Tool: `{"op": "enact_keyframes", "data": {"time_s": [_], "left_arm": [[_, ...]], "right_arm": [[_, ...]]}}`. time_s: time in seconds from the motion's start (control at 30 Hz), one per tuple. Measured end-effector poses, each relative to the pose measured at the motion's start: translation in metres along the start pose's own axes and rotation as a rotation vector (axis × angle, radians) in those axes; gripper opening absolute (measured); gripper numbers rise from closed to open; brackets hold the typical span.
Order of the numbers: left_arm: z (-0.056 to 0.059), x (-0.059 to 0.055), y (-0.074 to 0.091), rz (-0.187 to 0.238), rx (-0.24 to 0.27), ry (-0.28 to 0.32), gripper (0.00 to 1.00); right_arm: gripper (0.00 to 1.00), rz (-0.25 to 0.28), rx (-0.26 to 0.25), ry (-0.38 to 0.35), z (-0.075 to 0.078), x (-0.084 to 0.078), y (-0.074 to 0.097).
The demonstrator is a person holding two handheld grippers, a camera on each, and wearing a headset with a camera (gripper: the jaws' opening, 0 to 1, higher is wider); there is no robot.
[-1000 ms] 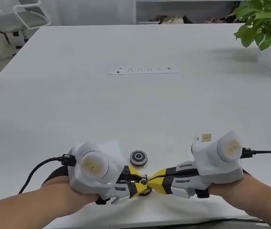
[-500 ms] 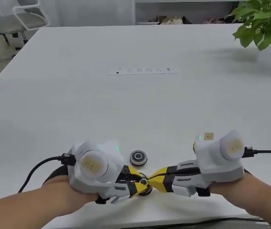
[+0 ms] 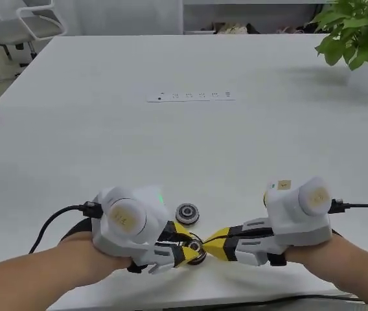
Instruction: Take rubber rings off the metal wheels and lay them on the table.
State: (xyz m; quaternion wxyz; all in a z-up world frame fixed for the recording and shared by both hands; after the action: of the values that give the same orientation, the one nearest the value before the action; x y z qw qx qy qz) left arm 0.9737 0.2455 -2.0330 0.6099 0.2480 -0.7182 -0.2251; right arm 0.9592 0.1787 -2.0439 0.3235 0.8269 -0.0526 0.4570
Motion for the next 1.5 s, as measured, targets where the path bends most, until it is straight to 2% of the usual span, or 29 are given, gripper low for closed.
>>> {"op": "enact_keyframes", "data": {"time_s": [0.3, 0.6, 0.8, 0.93, 1.17, 1.33, 1.5], "left_arm": [[0.0, 0.004, 0.017, 0.019, -0.011, 0.009, 0.16], [-0.005, 0.014, 0.043, 0.08, 0.021, 0.043, 0.24], [-0.009, 0.013, 0.062, 0.088, 0.049, 0.05, 0.29], [-0.013, 0.012, 0.076, 0.105, 0.077, 0.064, 0.33], [-0.013, 0.006, 0.096, 0.118, 0.109, 0.087, 0.36], [-0.012, -0.002, 0.106, 0.116, 0.131, 0.111, 0.37], [-0.013, -0.013, 0.116, 0.098, 0.159, 0.122, 0.38]], "right_arm": [[0.0, 0.02, 0.008, -0.018, -0.004, 0.007, 0.005], [0.0, 0.032, 0.031, -0.002, -0.011, 0.019, 0.009], [0.0, 0.039, 0.042, 0.015, -0.014, 0.029, 0.009], [0.0, 0.038, 0.054, 0.028, -0.015, 0.036, 0.008], [0.0, 0.025, 0.068, 0.053, -0.017, 0.045, -0.001], [0.0, 0.003, 0.087, 0.074, -0.019, 0.051, -0.015], [0.0, -0.029, 0.096, 0.087, -0.019, 0.05, -0.029]]}}
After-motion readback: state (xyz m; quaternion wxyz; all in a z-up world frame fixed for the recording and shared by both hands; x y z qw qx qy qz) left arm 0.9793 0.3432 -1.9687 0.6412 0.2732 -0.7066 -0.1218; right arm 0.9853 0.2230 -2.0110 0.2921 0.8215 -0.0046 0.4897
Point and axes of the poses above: the centre of the closed fingertips' face, and the gripper's own axes: y roughly backward along the fingers, z roughly to its right, x roughly out of its top, the point moved 4 cm from there along y, roughly backward along the fingers, and after that the axes turned 7 degrees about -y, right-handed, at the moved point
